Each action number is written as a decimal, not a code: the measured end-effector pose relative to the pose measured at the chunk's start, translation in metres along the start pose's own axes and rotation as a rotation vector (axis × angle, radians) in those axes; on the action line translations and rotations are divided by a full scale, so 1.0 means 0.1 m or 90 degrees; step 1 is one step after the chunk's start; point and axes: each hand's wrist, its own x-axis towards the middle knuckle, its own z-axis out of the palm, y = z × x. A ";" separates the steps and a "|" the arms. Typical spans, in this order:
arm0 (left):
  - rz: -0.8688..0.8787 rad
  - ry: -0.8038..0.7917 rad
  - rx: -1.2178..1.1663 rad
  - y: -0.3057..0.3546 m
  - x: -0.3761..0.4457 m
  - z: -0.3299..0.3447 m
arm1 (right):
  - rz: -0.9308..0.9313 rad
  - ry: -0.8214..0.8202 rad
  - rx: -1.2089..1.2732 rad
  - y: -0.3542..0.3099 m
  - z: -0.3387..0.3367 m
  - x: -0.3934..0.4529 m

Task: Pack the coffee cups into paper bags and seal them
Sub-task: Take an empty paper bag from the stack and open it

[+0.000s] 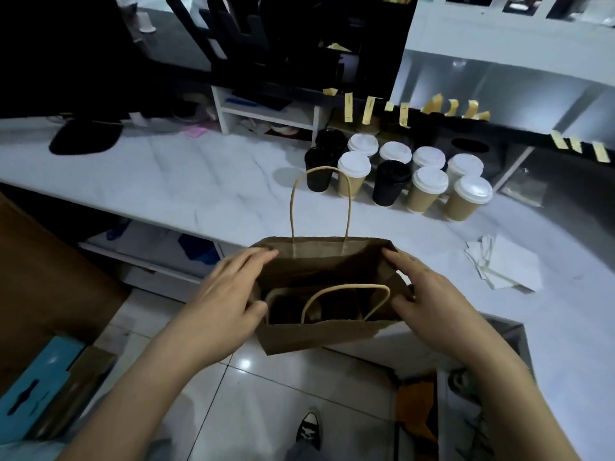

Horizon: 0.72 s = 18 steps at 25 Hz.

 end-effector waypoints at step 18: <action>-0.022 0.045 -0.017 -0.80 1.09 -0.42 | 0.000 -0.006 0.000 -0.47 0.05 1.42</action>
